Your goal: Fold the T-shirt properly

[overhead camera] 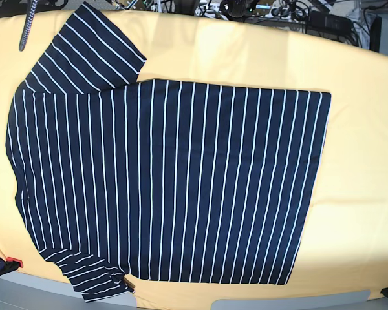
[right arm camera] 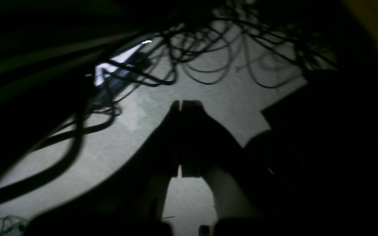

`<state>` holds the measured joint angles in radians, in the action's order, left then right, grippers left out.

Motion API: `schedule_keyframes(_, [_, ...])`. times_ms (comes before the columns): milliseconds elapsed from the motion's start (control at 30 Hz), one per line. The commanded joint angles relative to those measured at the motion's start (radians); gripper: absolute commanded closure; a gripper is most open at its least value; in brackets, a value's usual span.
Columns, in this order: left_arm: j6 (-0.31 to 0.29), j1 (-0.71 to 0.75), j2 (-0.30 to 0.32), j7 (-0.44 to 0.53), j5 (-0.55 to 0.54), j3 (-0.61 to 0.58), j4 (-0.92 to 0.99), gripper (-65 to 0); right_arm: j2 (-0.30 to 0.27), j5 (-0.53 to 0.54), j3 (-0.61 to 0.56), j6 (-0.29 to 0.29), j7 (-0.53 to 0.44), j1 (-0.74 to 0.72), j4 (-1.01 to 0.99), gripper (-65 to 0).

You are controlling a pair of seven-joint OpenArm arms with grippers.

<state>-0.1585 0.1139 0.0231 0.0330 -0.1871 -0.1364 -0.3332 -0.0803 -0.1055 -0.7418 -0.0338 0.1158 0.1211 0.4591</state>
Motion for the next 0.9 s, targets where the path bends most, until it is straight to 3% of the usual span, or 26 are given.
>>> schedule_keyframes(0, [-0.006, 0.003, -0.001, 0.012, -0.005, 0.000, -0.007, 0.0, 0.000, -0.008, 0.003, -0.021, -0.010, 0.000, 0.009, 0.0])
schedule_keyframes(167, [-0.006, 0.005, -0.001, 0.013, -0.005, 0.000, -0.007, 0.0, 0.000, -0.008, 0.003, -0.059, -0.010, 0.000, 0.009, 0.0])
schedule_keyframes(367, [-0.006, 0.005, -0.001, 0.013, -0.005, 0.000, -0.007, 0.0, 0.000, -0.008, 0.003, 0.041, -0.010, 0.000, 0.009, 0.0])
schedule_keyframes(633, [-0.006, 0.005, -0.001, 0.012, -0.004, 0.000, -0.007, 0.0, 0.000, -0.008, 0.003, 0.045, -0.003, 0.000, 0.009, 0.0])
schedule_keyframes(733, [-0.006, 0.005, -0.001, -0.016, 0.031, 0.000, -0.009, 0.0, 0.000, -0.008, 0.003, 0.043, 0.081, 0.000, 0.012, 0.0])
schedule_keyframes(867, [-0.006, 0.037, -0.001, -0.135, 0.112, 0.000, -0.087, 0.0, -0.006, -0.040, 0.003, 0.008, 0.206, 0.005, 0.012, 0.0])
